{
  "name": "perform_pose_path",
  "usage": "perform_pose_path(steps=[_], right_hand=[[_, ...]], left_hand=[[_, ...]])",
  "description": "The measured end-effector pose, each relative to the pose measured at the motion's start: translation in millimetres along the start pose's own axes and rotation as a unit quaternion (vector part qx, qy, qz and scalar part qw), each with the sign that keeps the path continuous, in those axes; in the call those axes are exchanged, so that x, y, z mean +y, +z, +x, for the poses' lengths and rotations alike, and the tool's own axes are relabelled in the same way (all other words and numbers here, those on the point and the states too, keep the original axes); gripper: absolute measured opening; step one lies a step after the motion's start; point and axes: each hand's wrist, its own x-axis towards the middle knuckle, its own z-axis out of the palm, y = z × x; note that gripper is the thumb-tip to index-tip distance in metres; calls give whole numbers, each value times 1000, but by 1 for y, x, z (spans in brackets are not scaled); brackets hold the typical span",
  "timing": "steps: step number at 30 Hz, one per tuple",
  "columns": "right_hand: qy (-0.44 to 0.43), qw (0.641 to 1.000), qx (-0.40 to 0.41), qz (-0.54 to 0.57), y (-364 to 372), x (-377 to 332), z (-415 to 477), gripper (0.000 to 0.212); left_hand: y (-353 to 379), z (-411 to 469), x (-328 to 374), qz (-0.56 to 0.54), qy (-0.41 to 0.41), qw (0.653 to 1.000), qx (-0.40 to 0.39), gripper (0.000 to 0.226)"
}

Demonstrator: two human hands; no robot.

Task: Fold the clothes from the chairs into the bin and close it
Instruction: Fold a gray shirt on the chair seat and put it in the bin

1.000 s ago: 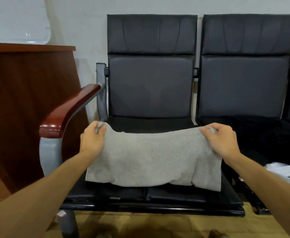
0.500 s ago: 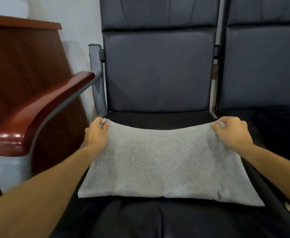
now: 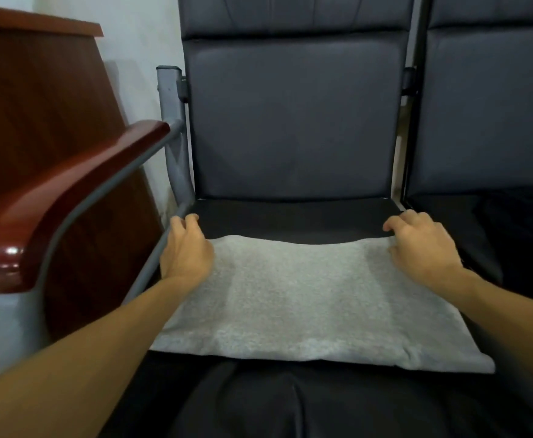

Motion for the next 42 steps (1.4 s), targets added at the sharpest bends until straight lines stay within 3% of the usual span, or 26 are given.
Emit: perform_pose_path(steps=[3,6,9,14,18,22,25,29,32,38,40,42], right_hand=[[-93,995,-42,14,-18,-13,-19,41],[-147,963,-208,85,-30,-28,-43,45],[-178,924,-333,63,-37,-27,-64,41],[-156,916,-361,83,-38,-1,-102,52],[-130,902,-396,111,-48,10,-115,45],[-144,914,-376,46,-62,0,-121,36],[-160,933,-323,17,-62,-9,-131,22],[-147,951,-271,0,-63,-19,-132,34],[-147,953,-263,36,-66,-34,-126,36],[-157,941,-291,72,-64,-65,-111,43],[-159,944,-278,78,-61,-73,-108,43],[-166,949,-259,65,-60,-82,-109,43]], left_hand=[[-12,-26,11,39,62,997,2,54],[-24,-57,23,71,119,978,-154,48],[-35,-89,30,151,126,930,-312,49],[-54,-122,12,183,87,895,-397,56],[-74,-143,26,201,76,862,-458,57],[-83,-156,29,196,92,862,-458,58],[-86,-159,20,140,109,891,-419,47],[-79,-150,6,63,45,964,-256,31],[-75,-143,1,162,7,972,-167,35],[-67,-139,-1,219,-72,961,-152,79],[-69,-132,-2,190,-115,956,-190,80],[-71,-129,-3,189,-119,950,-219,66]])
